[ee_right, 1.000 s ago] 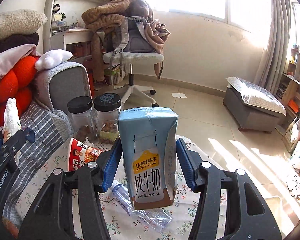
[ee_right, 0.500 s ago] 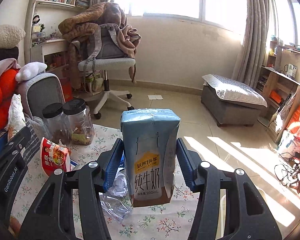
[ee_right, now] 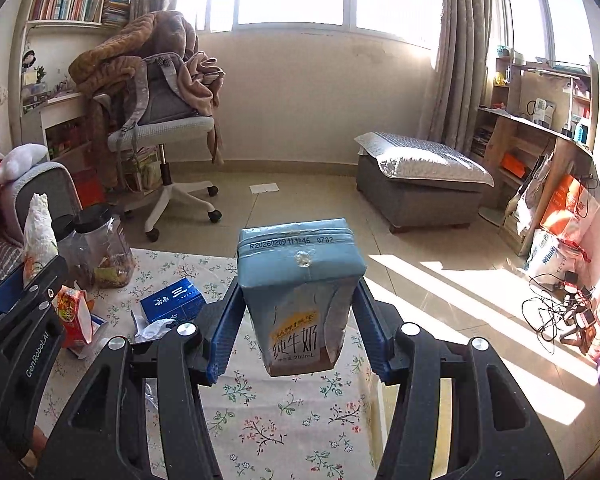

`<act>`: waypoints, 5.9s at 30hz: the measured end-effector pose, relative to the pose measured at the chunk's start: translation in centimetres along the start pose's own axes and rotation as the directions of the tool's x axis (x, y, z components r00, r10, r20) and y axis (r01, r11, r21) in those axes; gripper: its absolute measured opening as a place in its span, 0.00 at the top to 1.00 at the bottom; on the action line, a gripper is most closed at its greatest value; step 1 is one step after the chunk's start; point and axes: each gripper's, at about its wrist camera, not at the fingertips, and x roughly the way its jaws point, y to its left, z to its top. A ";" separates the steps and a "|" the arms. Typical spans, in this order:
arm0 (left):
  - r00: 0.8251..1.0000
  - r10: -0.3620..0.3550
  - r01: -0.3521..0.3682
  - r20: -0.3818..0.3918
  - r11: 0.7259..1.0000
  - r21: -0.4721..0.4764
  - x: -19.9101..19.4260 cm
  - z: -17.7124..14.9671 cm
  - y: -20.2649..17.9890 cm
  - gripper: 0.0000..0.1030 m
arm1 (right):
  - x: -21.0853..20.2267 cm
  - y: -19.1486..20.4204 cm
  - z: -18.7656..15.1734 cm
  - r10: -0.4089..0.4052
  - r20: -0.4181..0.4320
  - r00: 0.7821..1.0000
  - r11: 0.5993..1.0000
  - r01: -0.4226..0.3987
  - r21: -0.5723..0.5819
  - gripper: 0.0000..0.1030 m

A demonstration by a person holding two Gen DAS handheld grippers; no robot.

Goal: Collect trash
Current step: 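Carry tissue and milk carton over the white bin and open both tools, then move both open tools back toward the table, then grasp the red instant-noodle cup with the left tool, then lift the red noodle cup with the left tool while the right tool grasps the orange peel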

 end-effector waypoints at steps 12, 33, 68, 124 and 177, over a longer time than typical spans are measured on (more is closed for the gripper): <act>0.996 -0.084 0.085 -0.014 0.992 0.096 -0.5 -1.5 -5.6 0.63 | 0.5 -8.0 -1.9 -0.118 -0.048 0.992 0.988 0.122 0.098 0.52; 0.919 -0.366 0.392 -0.145 0.885 0.250 -2.1 -5.3 -18.1 0.63 | 0.0 -21.5 -5.4 -0.368 -0.197 0.909 0.869 0.411 0.276 0.10; 0.737 -0.511 0.598 -0.443 0.798 0.073 1.2 -6.7 -25.8 0.18 | -0.5 -26.2 -6.3 -0.363 -0.231 0.903 0.820 0.427 0.382 0.07; 0.933 0.162 -0.179 -0.322 0.983 -0.025 11.8 -1.0 11.9 0.12 | 7.0 6.0 -3.2 -0.044 -0.057 0.997 0.999 0.043 -0.017 0.07; 0.949 0.197 -0.238 -0.245 0.960 -0.147 11.9 2.7 18.7 0.10 | 10.5 12.1 -5.5 0.179 -0.228 0.957 0.960 -0.221 -0.173 0.07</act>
